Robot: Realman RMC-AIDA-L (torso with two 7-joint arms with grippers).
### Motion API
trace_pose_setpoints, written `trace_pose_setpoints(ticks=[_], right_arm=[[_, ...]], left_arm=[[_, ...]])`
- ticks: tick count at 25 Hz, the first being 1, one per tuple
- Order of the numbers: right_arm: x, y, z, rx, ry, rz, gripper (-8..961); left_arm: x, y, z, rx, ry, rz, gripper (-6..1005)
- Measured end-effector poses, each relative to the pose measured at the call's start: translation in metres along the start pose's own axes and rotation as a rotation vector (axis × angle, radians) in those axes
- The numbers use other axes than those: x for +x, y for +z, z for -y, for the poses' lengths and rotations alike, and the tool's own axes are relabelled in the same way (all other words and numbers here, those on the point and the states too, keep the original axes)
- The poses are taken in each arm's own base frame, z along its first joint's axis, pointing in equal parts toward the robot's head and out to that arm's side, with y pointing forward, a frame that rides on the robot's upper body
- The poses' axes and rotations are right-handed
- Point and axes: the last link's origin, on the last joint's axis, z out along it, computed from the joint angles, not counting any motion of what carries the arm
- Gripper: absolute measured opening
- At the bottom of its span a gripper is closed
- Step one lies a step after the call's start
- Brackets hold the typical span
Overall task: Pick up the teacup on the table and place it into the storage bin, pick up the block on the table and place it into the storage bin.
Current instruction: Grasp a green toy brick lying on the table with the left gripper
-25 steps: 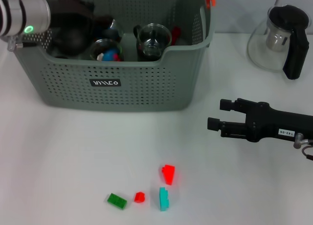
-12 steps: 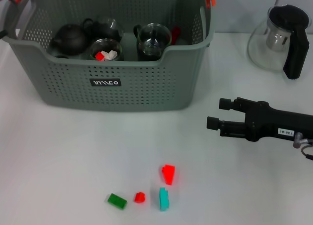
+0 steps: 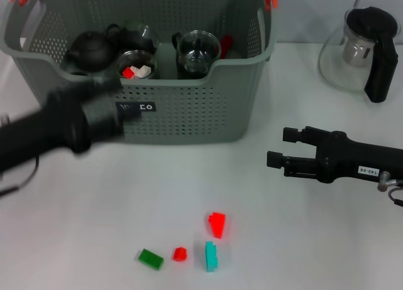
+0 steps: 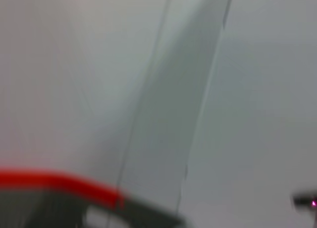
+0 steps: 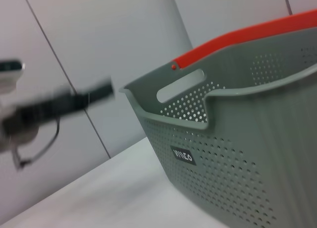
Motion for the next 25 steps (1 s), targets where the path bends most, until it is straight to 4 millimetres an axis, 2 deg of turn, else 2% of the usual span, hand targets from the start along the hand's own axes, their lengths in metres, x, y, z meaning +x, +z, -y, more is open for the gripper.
trace_pose_setpoints(ticks=[6,13,22,25], right_arm=[[0.002,-0.002,0.000,0.005,0.006,-0.002,926],[0.004,-0.003,0.000,0.007,0.015,-0.003,926],[0.005,-0.003,0.002,0.022,0.019,-0.005,926],[0.005,-0.003,0.002,0.024,0.018,-0.005,926]], left_arm=[[-0.036,-0.016,-0.014,-0.004,0.144,0.180,712],[-0.059,-0.029,-0.017,-0.030,0.157,0.364,706],[-0.088,-0.021,-0.035,-0.123,0.237,0.393,699],[-0.093,-0.018,-0.035,-0.117,0.239,0.400,614]])
